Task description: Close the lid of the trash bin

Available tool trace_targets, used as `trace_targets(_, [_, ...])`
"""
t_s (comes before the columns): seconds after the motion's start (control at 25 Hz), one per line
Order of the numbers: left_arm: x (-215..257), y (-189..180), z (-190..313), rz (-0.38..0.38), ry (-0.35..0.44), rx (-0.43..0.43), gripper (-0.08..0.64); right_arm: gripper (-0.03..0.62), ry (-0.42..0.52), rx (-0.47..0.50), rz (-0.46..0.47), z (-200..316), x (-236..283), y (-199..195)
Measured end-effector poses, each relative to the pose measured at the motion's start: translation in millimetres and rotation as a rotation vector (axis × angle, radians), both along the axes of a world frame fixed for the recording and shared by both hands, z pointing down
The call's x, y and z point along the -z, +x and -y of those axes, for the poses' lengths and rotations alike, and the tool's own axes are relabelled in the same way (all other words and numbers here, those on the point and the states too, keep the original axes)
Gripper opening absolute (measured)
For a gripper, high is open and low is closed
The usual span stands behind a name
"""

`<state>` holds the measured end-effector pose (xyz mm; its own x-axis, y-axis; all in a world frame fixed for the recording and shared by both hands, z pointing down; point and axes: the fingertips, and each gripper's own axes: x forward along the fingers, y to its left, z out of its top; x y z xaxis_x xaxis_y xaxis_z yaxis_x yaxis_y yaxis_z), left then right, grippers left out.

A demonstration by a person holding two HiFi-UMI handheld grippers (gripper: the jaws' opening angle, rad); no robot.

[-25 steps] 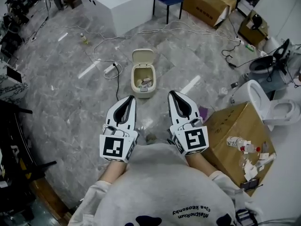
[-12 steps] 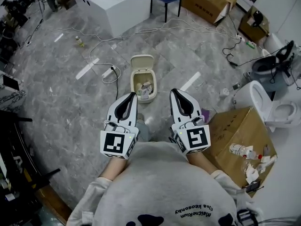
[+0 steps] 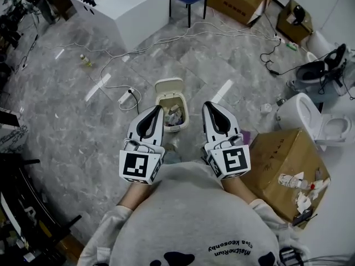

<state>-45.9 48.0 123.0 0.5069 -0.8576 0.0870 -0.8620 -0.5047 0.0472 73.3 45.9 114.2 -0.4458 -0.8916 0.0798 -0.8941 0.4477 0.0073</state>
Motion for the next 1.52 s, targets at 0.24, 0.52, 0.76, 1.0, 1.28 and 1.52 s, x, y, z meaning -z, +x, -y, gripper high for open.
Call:
trace_targets(0.24, [-12.5,-11.6,34.6,-0.011,-0.025,-0.014,0.02,0.032,-0.026,-0.018,-0.001,31.1,-9.9,-5.7])
trace_targets(0.52, [-38.8,-14.9,62.5,-0.016,-0.091,-0.001,0.02,0.032,-0.08,0.02,-0.025,66.4,-28.2,-9.6])
trace_targets(0.76, [-50.5,-15.2,98.1,-0.005,-0.105,0.007,0.02,0.032,-0.107,0.1,-0.046,105.4,-45.4,-24.6])
trace_targets(1.0, [-70.6,-8.5,133.3,-0.013,-0.09,0.011,0.02,0.032,-0.131,0.144,-0.052,139.2,-72.3,-26.0])
trace_targets(1.28, [-110.3,-5.6,173.9,-0.061,-0.078,0.011,0.02,0.032,-0.166,0.192,-0.081,178.0,-122.8,-29.7])
trace_targets(1.52, [-156.0,-12.1,204.0,-0.046,-0.102,0.011,0.02,0.032,-0.178,0.203,-0.083,205.8,-163.0,-35.7])
